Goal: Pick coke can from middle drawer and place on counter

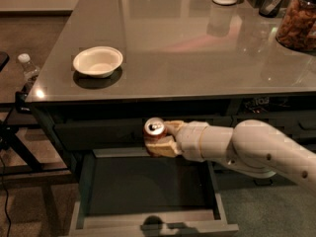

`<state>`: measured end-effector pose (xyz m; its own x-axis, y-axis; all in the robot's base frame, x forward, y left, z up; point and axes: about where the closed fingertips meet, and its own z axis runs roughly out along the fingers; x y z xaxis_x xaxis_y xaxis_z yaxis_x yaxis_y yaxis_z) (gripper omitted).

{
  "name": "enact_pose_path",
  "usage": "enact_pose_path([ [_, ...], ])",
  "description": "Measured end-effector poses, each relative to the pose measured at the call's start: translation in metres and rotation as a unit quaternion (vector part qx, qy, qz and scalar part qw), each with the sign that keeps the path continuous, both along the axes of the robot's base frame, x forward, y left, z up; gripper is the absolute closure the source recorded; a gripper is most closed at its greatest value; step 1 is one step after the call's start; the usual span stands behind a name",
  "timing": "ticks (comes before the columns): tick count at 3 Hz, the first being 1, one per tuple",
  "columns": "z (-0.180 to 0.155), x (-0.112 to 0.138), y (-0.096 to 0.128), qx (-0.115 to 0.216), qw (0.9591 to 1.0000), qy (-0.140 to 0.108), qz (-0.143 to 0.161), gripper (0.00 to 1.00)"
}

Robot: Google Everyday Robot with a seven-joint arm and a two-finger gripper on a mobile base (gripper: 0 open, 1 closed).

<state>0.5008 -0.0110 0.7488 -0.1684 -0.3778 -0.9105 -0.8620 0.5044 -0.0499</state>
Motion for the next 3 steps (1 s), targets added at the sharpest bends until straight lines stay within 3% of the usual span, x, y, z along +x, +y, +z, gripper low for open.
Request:
enact_pose_path([
  [2,0.078,0.012,-0.025,-0.018,0.9985,-0.041,-0.032,1.0],
  [3,0.084,0.013,-0.026,-0.019,0.9983,-0.045,-0.033,1.0],
])
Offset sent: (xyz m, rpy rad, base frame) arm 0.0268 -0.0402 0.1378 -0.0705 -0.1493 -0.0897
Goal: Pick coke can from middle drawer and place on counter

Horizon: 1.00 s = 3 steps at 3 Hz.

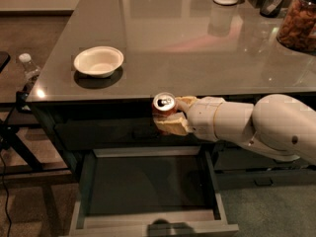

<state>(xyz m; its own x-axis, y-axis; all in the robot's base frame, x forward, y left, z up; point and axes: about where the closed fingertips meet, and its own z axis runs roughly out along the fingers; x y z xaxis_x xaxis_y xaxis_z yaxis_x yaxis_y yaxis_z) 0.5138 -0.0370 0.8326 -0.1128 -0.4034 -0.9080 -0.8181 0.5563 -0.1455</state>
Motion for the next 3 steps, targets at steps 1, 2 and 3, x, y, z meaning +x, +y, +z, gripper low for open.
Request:
enact_pose_path([
  [1,0.009,0.003,0.002,-0.004,1.0,-0.007,0.001,1.0],
  [2,0.055,0.016,0.002,-0.007,0.9993,-0.035,-0.004,1.0],
  [3,0.104,0.028,0.005,-0.015,0.9978,-0.065,-0.004,1.0],
])
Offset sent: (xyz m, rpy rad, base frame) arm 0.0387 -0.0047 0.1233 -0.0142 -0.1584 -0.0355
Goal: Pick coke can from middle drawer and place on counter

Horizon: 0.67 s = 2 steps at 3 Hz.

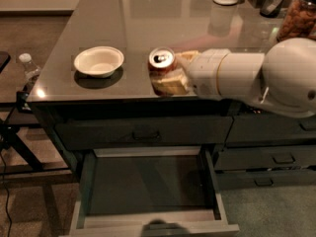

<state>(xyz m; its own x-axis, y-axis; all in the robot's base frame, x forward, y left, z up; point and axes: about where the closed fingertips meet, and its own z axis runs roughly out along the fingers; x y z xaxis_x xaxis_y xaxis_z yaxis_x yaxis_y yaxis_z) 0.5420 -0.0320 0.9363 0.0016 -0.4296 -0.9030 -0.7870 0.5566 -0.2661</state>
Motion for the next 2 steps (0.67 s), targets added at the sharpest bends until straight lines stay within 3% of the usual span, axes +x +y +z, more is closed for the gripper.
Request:
enact_pose_path([
  [2,0.003,0.016,0.003,0.001,1.0,0.006,0.001,1.0],
])
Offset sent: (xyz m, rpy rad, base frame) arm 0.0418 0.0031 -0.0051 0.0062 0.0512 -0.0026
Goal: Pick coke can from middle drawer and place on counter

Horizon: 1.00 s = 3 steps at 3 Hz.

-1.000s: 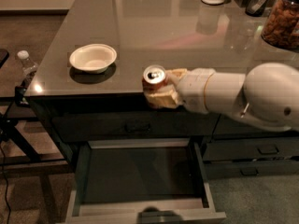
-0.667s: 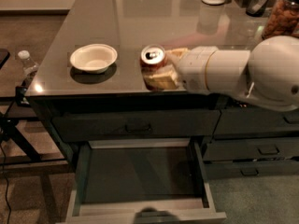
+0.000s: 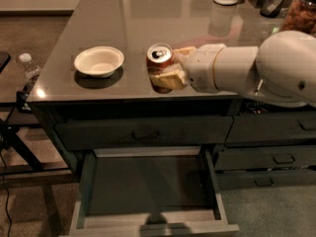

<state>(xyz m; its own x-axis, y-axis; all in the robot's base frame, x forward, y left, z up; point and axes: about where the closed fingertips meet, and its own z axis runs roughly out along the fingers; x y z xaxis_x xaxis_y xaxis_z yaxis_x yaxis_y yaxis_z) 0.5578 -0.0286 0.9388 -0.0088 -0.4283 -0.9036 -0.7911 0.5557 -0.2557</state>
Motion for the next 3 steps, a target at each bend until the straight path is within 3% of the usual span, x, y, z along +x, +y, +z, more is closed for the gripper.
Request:
enact_pose_path([
  [3,0.015,0.077,0.018,-0.013,0.9985,0.029,0.045,1.0],
])
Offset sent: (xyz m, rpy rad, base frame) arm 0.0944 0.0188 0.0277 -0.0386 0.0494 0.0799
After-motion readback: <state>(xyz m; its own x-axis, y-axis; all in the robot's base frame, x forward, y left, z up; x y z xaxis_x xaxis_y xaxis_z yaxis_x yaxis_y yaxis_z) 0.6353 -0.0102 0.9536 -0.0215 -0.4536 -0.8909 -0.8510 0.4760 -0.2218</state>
